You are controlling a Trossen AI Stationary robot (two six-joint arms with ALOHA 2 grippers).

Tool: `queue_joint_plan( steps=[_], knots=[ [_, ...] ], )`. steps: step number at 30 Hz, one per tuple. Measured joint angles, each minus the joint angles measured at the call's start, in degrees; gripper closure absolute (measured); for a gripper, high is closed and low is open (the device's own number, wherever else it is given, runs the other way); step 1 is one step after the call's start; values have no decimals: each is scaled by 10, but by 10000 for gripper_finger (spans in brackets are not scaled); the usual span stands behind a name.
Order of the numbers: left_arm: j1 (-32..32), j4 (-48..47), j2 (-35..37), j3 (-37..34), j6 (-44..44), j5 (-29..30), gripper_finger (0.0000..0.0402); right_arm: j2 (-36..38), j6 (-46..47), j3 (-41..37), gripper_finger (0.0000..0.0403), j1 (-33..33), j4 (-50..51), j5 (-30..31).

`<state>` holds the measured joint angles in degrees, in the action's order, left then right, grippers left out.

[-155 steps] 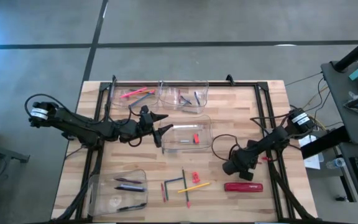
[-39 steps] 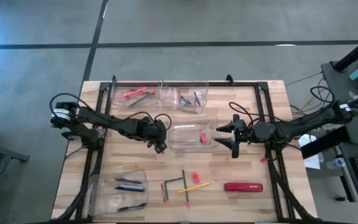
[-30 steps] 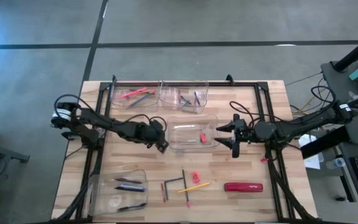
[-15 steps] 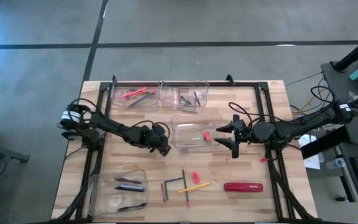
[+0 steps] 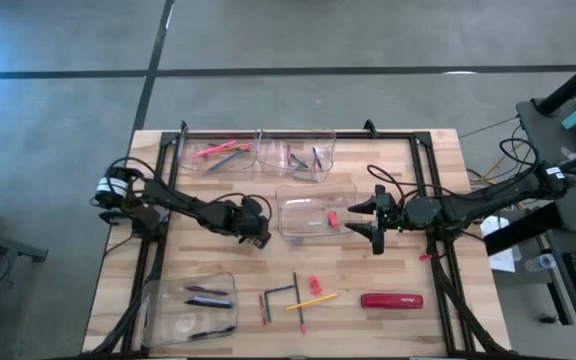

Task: Sort crayons/erasers/pens/pencils in bins
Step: Put the top green crayon into the top right transparent bin

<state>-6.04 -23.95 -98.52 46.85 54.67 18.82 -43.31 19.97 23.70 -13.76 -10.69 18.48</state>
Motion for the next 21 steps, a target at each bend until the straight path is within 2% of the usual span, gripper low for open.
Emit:
queue_joint_plan(
  steps=[4,8,13,18,21],
  knots=[
    [2,-2,1,-2,-10,-1,390,0,0,-1,172,0,2,0],
    [6,-30,12,6,-27,-2,390,0,3,-1,172,0,3,0],
    [6,-92,70,-1,-42,16,397,0,4,-1,172,0,6,0],
    [7,-129,162,2,-58,94,398,0,3,-2,172,0,6,2],
    [12,-111,214,2,-109,152,399,0,1,-2,172,0,6,5]
  ],
)
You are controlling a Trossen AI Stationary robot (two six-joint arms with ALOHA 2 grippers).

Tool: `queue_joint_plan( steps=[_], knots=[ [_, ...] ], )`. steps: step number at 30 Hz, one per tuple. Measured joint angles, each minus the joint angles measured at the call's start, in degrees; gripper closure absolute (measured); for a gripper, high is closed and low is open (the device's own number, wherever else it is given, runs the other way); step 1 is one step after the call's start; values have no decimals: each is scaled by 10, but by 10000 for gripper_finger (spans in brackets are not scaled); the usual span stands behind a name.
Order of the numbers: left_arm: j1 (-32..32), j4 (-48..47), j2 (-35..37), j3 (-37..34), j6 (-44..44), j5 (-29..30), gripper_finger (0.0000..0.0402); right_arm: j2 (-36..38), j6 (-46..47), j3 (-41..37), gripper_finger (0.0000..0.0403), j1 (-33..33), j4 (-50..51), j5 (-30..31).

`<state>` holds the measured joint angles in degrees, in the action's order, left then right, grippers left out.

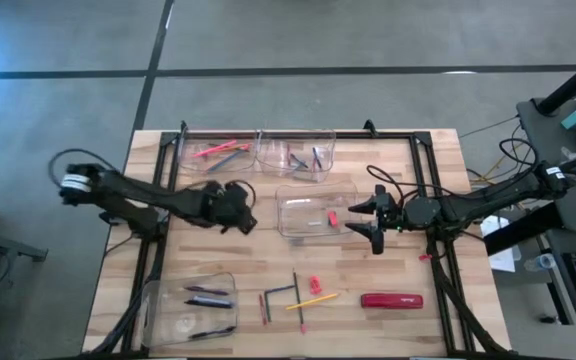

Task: Sort crayons/erasers/pens/pencils in bins
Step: Put the top green crayon into the top right transparent bin, then put the yellow pencil into the top left transparent bin

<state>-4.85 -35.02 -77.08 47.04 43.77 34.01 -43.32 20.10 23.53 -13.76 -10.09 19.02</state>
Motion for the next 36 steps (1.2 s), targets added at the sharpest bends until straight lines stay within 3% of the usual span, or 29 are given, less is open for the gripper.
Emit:
queue_joint_plan(
  steps=[3,6,9,12,18,23,30,33,36],
  knots=[
    [19,69,45,1,-135,46,399,0,-2,0,172,0,0,7],
    [55,215,63,-4,-334,33,399,0,-4,-1,172,0,-5,12],
    [118,363,62,-4,-460,-75,400,0,-6,-1,172,0,-10,12],
    [192,476,36,-2,-523,-201,400,0,-7,-1,172,0,-9,16],
    [321,605,-53,-1,-494,-309,394,0,-14,-1,172,0,-7,17],
    [364,628,-107,13,-431,-336,374,-4,-12,-1,172,0,-10,20],
    [361,580,-102,49,-426,-344,241,-16,-16,-1,172,1,-14,21],
    [342,549,-62,64,-430,-346,189,-20,-15,-1,172,1,-13,21],
    [296,530,-2,74,-452,-373,167,-22,-15,-1,172,1,-14,21]
  ],
)
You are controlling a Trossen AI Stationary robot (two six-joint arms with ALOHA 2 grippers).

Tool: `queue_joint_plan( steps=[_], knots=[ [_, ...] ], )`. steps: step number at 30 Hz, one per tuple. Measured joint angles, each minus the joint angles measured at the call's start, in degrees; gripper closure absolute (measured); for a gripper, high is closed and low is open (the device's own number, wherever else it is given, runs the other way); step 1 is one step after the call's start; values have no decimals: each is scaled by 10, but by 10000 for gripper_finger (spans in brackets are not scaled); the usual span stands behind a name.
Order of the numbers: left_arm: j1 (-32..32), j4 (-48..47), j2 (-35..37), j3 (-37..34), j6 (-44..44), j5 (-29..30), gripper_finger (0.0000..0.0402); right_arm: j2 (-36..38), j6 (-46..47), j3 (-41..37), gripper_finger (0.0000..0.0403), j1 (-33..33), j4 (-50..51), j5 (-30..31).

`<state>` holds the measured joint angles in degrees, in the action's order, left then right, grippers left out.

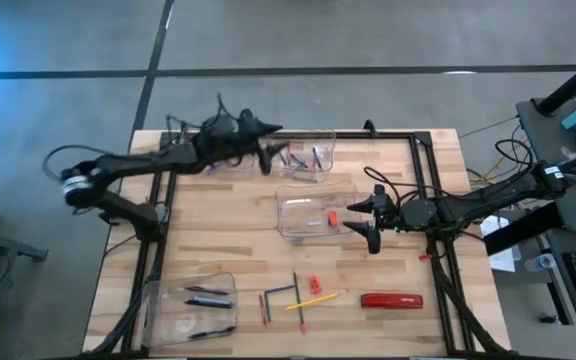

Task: Sort crayons/erasers/pens/pencils in bins
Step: Put the yellow pencil into the top left transparent bin

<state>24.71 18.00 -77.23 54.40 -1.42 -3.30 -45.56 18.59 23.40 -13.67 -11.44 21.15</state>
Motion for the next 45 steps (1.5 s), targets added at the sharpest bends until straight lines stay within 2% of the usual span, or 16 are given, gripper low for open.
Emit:
queue_joint_plan(
  steps=[4,7,10,12,16,20,25,34,45],
  knots=[
    [-137,-58,66,-2,-66,8,172,0,-1,1,172,0,0,0],
    [-272,-141,76,-3,-84,109,187,0,-3,2,172,0,0,0],
    [-405,-181,48,-4,-68,235,199,0,-4,2,172,0,-1,0],
    [-476,-177,12,-5,-43,296,205,-3,-1,2,172,0,-5,0],
    [-556,-117,-80,-1,6,329,208,-8,10,2,172,0,-14,0],
    [-570,-87,-162,13,81,330,208,-16,27,2,172,-1,-12,-1],
    [-561,-87,-212,20,145,302,208,-25,36,2,172,-1,-12,-1],
    [-543,-80,-258,23,236,164,205,-26,29,2,172,-1,-11,-2],
    [-535,-79,-328,70,232,142,123,-26,34,2,172,-1,-9,-2]
  ],
)
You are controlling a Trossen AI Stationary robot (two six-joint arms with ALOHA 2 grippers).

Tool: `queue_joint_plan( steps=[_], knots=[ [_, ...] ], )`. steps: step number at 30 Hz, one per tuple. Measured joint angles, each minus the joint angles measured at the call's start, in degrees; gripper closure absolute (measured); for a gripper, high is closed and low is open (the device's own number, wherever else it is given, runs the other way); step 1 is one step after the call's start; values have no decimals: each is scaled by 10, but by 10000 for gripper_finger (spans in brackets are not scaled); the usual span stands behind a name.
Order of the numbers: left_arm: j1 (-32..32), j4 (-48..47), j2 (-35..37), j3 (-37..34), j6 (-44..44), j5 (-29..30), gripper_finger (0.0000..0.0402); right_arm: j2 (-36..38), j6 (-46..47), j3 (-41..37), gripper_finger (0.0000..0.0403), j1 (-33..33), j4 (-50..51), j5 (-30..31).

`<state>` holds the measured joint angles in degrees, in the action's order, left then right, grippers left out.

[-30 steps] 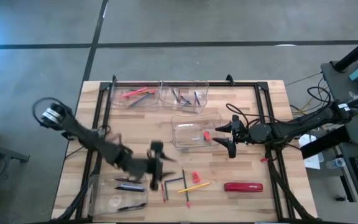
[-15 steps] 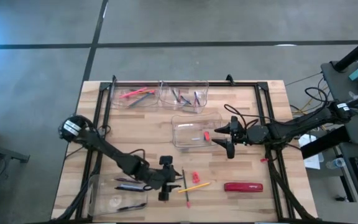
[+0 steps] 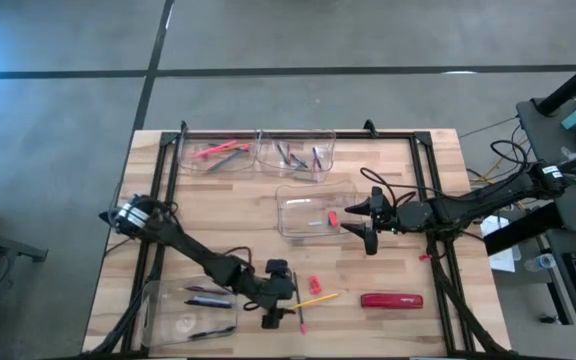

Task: Sort crayons/erasers/pens/pencils in bins
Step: Put the yellow pencil into the top left transparent bin

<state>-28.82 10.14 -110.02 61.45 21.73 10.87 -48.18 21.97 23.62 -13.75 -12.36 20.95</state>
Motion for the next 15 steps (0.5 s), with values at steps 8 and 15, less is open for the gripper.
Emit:
queue_joint_plan(
  steps=[8,15],
  knots=[
    [-4,-22,-22,0,3,-29,110,0,-1,0,172,0,1,0],
    [-8,-28,-22,0,3,-28,121,0,-1,0,172,0,1,0]
  ],
)
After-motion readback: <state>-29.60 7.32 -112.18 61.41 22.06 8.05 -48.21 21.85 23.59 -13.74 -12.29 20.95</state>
